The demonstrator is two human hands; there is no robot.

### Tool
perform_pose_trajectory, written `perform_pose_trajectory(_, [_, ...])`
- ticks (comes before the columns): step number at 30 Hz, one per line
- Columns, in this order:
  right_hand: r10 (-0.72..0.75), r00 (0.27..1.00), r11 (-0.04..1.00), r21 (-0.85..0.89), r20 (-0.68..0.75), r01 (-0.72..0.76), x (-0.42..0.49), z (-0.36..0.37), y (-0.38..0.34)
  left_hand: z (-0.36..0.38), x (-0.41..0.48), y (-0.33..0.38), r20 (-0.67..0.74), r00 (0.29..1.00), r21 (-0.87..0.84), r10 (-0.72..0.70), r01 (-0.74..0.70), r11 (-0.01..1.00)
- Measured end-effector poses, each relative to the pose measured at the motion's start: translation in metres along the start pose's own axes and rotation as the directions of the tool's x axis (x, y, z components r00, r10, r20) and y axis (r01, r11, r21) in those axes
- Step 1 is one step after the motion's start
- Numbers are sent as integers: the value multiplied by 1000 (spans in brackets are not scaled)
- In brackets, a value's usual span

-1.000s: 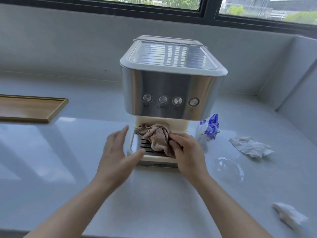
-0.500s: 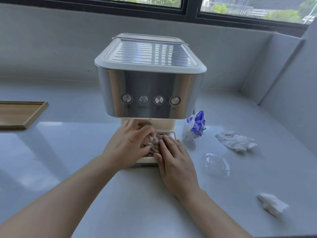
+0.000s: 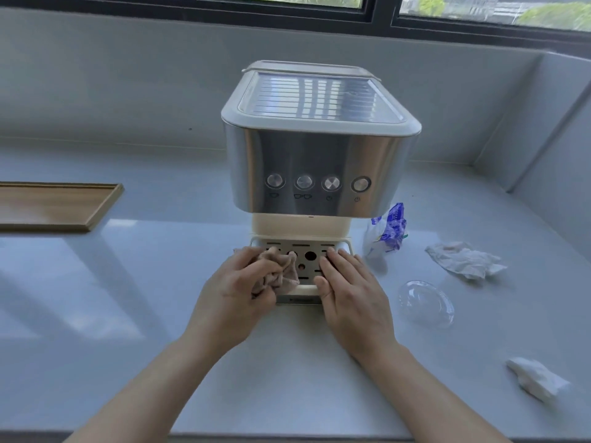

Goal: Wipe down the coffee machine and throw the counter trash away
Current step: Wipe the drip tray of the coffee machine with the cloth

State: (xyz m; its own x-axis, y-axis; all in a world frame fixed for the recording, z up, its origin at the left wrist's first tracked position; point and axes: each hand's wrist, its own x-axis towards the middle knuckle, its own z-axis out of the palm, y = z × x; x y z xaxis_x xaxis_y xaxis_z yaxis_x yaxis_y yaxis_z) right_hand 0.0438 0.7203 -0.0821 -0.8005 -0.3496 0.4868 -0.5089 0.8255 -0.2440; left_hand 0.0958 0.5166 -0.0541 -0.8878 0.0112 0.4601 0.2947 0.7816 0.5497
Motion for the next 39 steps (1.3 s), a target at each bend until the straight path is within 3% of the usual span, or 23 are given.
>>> perform_pose_trajectory(4, [4, 999, 1000, 23, -32, -3, -1, 1, 1, -1, -28, -7, 20, 993, -30, 118, -118, 993])
perform_pose_trajectory(5, [4, 999, 1000, 29, -38, -3, -1, 1, 1, 0, -21, -10, 8, 997, -54, 77, -76, 996])
perform_pose_trajectory(7, [9, 999, 1000, 30, -36, -8, -1, 1, 2, 1, -1, -11, -54, 989, -163, -137, 127, 978])
perform_pose_trajectory(9, [7, 999, 999, 34, -38, -6, -1, 1, 2, 3, 7, -8, -120, 925, -248, -360, 323, 913])
perform_pose_trajectory(11, [11, 999, 999, 41, -37, -9, -1, 1, 1, 8, -5, 0, -156, 900, -217, -406, 370, 903])
perform_pose_trajectory(18, [31, 999, 997, 64, -12, -30, 0, -2, 1, 39, -51, 47, -125, 952, 186, -280, 300, 936])
perform_pose_trajectory(21, [40, 999, 994, 98, -5, -40, -1, -3, 0, 51, -60, 62, -117, 980, 314, -159, 189, 930])
perform_pose_trajectory(26, [171, 983, 905, 404, -59, -133, -1, -14, 4, 60, -59, 78, 13, 977, 239, -211, 202, 950])
perform_pose_trajectory(31, [276, 946, 837, 527, -168, -151, -41, -35, 16, 72, -43, 95, 302, 953, 68, 17, -39, 997])
perform_pose_trajectory(33, [252, 964, 806, 570, -87, -160, -61, -43, 20, 67, -42, 90, 357, 932, -17, 62, -60, 998])
perform_pose_trajectory(35, [221, 975, 776, 601, 27, -193, -71, -50, 19, 56, -51, 75, 294, 954, -46, 51, -39, 998])
perform_pose_trajectory(37, [153, 979, 811, 549, 133, -201, -75, -54, 14, 42, -65, 59, 216, 976, -26, -33, 39, 999])
perform_pose_trajectory(39, [73, 967, 874, 452, 246, -181, -74, -55, 12, 35, -71, 50, 236, 965, -51, -113, 128, 990])
